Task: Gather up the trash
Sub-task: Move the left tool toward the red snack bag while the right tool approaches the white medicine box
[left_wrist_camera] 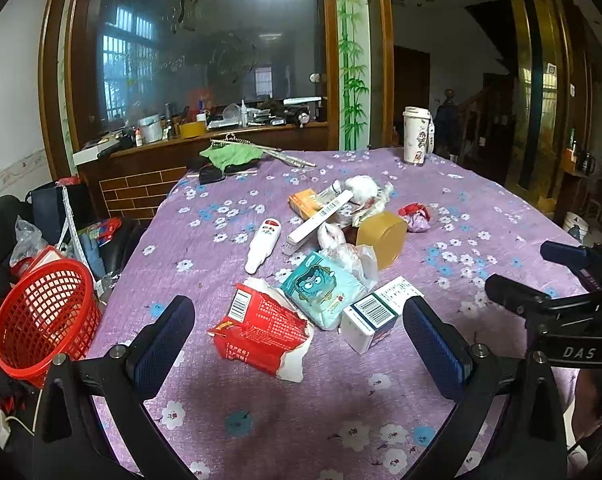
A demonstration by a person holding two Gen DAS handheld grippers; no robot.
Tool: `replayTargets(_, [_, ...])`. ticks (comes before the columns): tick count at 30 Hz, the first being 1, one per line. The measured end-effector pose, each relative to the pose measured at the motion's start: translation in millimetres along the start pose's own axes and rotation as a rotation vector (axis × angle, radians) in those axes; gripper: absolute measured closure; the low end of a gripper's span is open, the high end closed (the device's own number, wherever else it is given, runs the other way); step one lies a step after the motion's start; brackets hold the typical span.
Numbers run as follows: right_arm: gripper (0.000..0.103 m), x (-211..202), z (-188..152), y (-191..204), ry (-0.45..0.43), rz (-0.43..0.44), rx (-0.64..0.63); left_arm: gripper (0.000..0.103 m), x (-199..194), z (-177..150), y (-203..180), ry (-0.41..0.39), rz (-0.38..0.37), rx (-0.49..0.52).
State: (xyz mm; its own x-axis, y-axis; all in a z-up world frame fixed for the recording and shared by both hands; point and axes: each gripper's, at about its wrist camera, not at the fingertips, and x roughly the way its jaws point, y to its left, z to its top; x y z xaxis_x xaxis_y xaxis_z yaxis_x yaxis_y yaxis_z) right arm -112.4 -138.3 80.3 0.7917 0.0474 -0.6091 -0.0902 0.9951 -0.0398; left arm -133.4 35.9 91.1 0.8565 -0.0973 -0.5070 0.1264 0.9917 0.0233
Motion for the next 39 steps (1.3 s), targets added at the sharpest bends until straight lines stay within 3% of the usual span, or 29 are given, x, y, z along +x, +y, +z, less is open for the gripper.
replayTargets(10, [0.0,0,-4,-4,0.014,0.014,0.021,0.0,-4,-5,2,-0.002,0.008,0.001])
replayTargets(15, [0.001,2,-2,-2,0.015,0.03,0.015,0.0,0,-5,14,0.034,-0.003,-0.037])
replayTargets(21, [0.006,16,-4,-3,0.063,0.098,0.034,0.0,20,-10,22,0.129,0.0,-0.035])
replayTargets(26, [0.008,27,-4,-2,0.1,0.137,0.04,0.0,50,-14,40,0.251,-0.038,-0.111])
replayTargets(39, [0.01,44,0,18,0.144,0.203,0.017,0.0,90,-22,54,0.387,-0.024,-0.178])
